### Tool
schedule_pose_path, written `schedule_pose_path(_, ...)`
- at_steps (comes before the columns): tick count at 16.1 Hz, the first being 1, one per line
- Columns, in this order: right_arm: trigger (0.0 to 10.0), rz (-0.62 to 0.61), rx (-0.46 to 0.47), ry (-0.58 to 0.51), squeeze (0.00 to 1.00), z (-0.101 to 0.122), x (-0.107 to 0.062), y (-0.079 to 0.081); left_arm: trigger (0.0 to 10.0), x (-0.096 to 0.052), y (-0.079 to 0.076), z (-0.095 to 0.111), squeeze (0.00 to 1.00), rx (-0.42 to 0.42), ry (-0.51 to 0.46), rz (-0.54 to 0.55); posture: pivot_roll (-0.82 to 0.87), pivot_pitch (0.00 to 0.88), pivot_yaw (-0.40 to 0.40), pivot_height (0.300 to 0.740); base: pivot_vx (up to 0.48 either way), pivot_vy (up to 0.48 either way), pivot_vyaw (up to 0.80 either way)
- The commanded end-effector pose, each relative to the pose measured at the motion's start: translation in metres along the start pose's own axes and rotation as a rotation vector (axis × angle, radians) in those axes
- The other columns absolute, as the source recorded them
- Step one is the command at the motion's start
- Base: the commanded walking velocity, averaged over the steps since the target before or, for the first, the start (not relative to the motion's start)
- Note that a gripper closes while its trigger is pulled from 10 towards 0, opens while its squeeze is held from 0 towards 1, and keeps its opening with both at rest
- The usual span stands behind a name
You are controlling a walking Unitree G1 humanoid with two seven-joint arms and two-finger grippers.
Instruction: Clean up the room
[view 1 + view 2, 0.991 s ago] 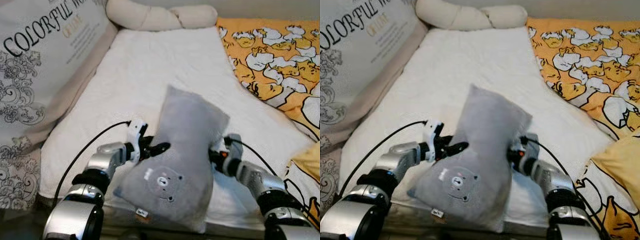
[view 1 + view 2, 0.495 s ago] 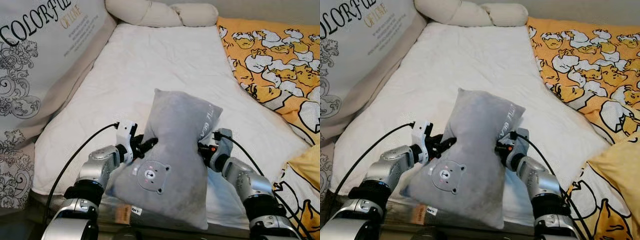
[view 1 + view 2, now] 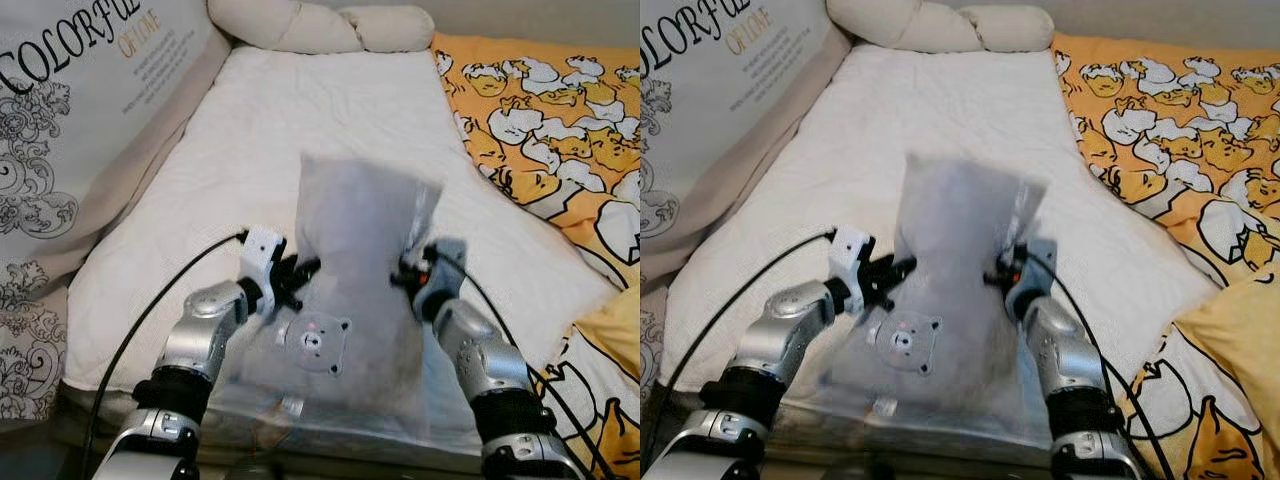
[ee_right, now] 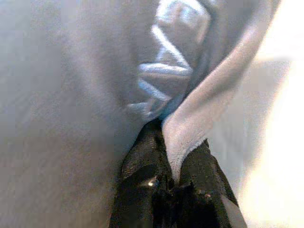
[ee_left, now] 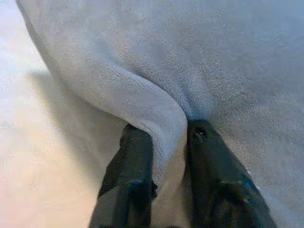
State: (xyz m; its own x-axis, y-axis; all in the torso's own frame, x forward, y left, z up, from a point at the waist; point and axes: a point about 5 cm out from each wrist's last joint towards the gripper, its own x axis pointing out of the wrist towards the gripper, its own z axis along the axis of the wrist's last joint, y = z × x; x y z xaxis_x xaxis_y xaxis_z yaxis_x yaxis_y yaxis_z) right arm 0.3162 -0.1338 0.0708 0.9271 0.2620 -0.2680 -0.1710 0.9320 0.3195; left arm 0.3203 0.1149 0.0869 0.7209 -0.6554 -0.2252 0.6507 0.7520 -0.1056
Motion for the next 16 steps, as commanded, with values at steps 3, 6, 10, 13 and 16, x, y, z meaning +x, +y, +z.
schedule_pose_path(3,0.0,0.038,-0.043,-0.239,0.0,0.047,0.003,0.02,0.0,0.005,0.0,0.039,0.0,0.114,-0.164,0.062,0.11,0.0,0.0,0.74,0.0,0.0,0.0)
schedule_pose_path(6,0.0,0.037,-0.037,-0.263,0.0,0.048,0.001,0.026,0.0,0.003,0.0,0.054,0.0,0.135,-0.225,0.1,0.11,0.0,0.0,0.74,0.0,0.0,0.0)
schedule_pose_path(10,0.0,0.013,-0.02,-0.254,0.0,0.04,-0.002,0.028,4.0,0.001,-0.003,0.045,0.0,0.127,-0.211,0.158,0.12,0.0,-0.001,0.74,0.0,0.0,0.0)
schedule_pose_path(13,0.0,-0.008,-0.098,-0.047,0.0,0.008,-0.003,0.013,10.0,-0.003,0.009,0.034,0.0,0.097,-0.165,0.262,0.11,0.0,0.0,0.74,0.0,0.0,0.0)
schedule_pose_path(16,0.0,0.089,-0.153,0.242,0.0,-0.035,-0.016,-0.004,10.0,-0.002,0.024,0.03,0.65,0.125,-0.105,0.283,0.1,0.0,-0.002,0.74,0.0,0.0,0.0)
